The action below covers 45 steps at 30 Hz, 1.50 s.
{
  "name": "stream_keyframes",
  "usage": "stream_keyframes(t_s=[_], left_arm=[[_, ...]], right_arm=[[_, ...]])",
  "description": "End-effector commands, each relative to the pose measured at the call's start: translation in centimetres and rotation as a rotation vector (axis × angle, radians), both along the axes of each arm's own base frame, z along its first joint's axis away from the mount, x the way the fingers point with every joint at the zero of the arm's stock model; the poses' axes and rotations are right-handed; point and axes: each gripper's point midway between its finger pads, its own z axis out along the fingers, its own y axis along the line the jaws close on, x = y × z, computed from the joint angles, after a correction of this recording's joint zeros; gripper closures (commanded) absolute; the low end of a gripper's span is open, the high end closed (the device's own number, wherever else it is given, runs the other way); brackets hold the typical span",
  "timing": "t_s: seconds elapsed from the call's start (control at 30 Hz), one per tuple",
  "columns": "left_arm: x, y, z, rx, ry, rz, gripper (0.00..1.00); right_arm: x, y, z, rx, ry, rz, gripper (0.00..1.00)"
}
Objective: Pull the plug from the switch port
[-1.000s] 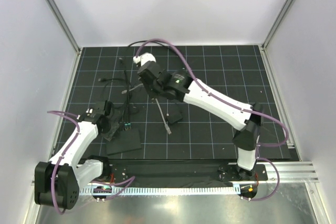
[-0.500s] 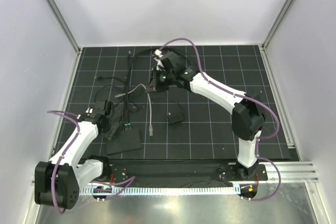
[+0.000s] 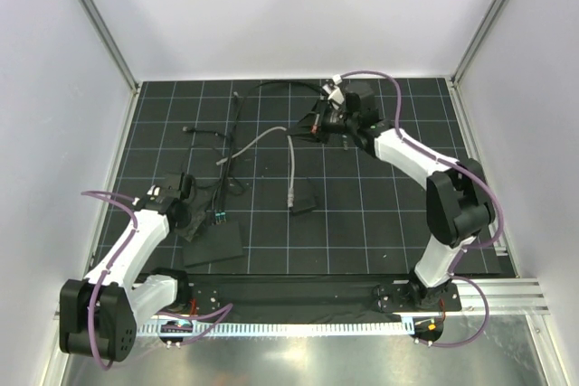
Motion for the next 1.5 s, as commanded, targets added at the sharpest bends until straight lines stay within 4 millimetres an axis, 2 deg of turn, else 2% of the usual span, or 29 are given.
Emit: stream_keyframes(t_s=[0.0, 0.03, 0.07, 0.1, 0.13, 0.2, 0.33, 0.37, 0.43, 0.47, 0.53, 0.57, 0.67, 0.77, 0.8, 0.83, 0.87, 0.9, 0.93, 1.03, 1.1, 1.13, 1.17, 1.2, 1.23, 1.27, 1.3, 1.43, 1.47], left_arm=[[-1.7, 1.2, -1.9, 0.061, 0.067, 0.011, 0.64], [-1.7, 1.2, -1.9, 0.061, 0.07, 0.009, 0.64], [-1.6, 1.2, -1.9, 0.06, 0.071, 0.009, 0.64], [-1.6, 1.2, -1.9, 0.06, 0.072, 0.006, 0.64], [-1.7, 1.2, -1.9, 0.06, 0.071, 0.008, 0.64], [-1.7, 1.2, -2.0, 0.06, 0.069, 0.008, 0.64], [-1.6, 1.1, -1.9, 0.058, 0.066, 0.007, 0.64], [-1.5, 1.1, -1.8, 0.059, 0.066, 0.008, 0.64], [-1.5, 1.2, -1.8, 0.061, 0.066, 0.008, 0.64], [-1.6, 1.2, -1.8, 0.062, 0.069, 0.01, 0.64], [-1.7, 1.3, -1.9, 0.068, 0.071, 0.008, 0.64], [-1.8, 1.4, -1.9, 0.069, 0.073, 0.01, 0.64], [-1.9, 1.5, -1.9, 0.072, 0.069, 0.012, 0.64], [-1.7, 1.3, -1.7, 0.064, 0.066, 0.01, 0.64], [-1.7, 1.3, -1.8, 0.064, 0.069, 0.01, 0.64], [-1.7, 1.3, -1.7, 0.065, 0.067, 0.012, 0.64], [-1.7, 1.3, -1.7, 0.066, 0.066, 0.011, 0.64], [-1.8, 1.4, -1.7, 0.068, 0.067, 0.01, 0.64], [-1.7, 1.4, -1.6, 0.069, 0.06, 0.007, 0.65], [-1.1, 1.3, -1.1, 0.067, 0.024, -0.025, 0.64], [-0.2, 1.3, 0.0, 0.079, -0.013, -0.061, 0.62], [0.3, 1.2, 0.7, 0.078, -0.037, -0.08, 0.59], [1.3, 1.0, 1.7, 0.088, -0.089, -0.158, 0.57], [2.7, 0.2, 3.4, 0.067, -0.15, -0.207, 0.56], [3.4, 0.1, 4.5, 0.073, -0.187, -0.235, 0.53], [4.0, 0.0, 5.6, 0.079, -0.225, -0.262, 0.51], [5.6, -0.4, 7.8, 0.094, -0.303, -0.32, 0.48], [8.7, -1.9, 12.2, 0.111, -0.447, -0.481, 0.37], [9.2, -2.4, 12.8, 0.1, -0.462, -0.516, 0.37]], right_arm=[[-1.2, 2.4, 0.4, 0.198, 0.025, 0.126, 0.99], [-1.2, 2.6, 0.4, 0.276, 0.15, 0.104, 0.99], [-1.4, 2.7, 0.5, 0.343, 0.102, 0.117, 0.99], [-1.3, 2.9, -0.4, 0.369, 0.149, 0.112, 0.99], [-1.5, 2.9, -0.3, 0.407, 0.164, 0.12, 0.99], [-2.0, 3.4, -1.0, 0.404, 0.193, 0.14, 0.99], [-3.9, 4.6, -4.4, 0.27, 0.26, 0.184, 0.99], [-4.6, 4.9, -4.4, 0.257, 0.239, 0.217, 0.99], [-4.9, 4.3, -3.5, 0.258, 0.229, 0.226, 0.99], [-4.5, 3.0, -1.4, 0.245, 0.122, 0.22, 0.99], [-4.3, 1.2, -0.1, 0.161, 0.115, 0.188, 0.99], [-3.8, -0.2, 1.6, 0.126, -0.008, 0.174, 0.99], [-4.2, -1.0, 2.7, 0.201, 0.006, 0.177, 0.99], [-4.2, -0.8, 2.0, 0.426, 0.128, 0.175, 0.99], [-3.7, -0.8, 0.6, 0.494, 0.299, 0.15, 0.99], [-4.2, -1.2, 1.3, 0.564, 0.214, 0.182, 0.99], [-4.2, -1.3, 1.2, 0.6, 0.238, 0.188, 0.99], [-4.3, -1.3, 1.0, 0.621, 0.246, 0.196, 0.99], [-4.4, -1.1, -0.1, 0.62, 0.265, 0.201, 0.99], [-4.7, -0.7, -2.5, 0.522, 0.251, 0.189, 0.99], [-5.0, -0.5, -3.5, 0.443, 0.216, 0.185, 0.99], [-4.9, -0.3, -5.6, 0.359, 0.318, 0.153, 0.99], [-5.2, -0.2, -5.5, 0.273, 0.154, 0.179, 0.99], [-5.3, -0.3, -6.5, 0.198, 0.143, 0.177, 0.99], [-5.7, -0.5, -7.7, 0.082, 0.248, 0.165, 0.99], [-5.7, -0.6, -8.3, -0.027, 0.108, 0.188, 0.99], [-5.8, -0.6, -8.2, -0.074, 0.097, 0.188, 0.99], [-6.5, -0.6, -7.5, -0.117, 0.096, 0.213, 0.99], [-6.5, -0.6, -7.6, -0.121, 0.095, 0.213, 0.99]])
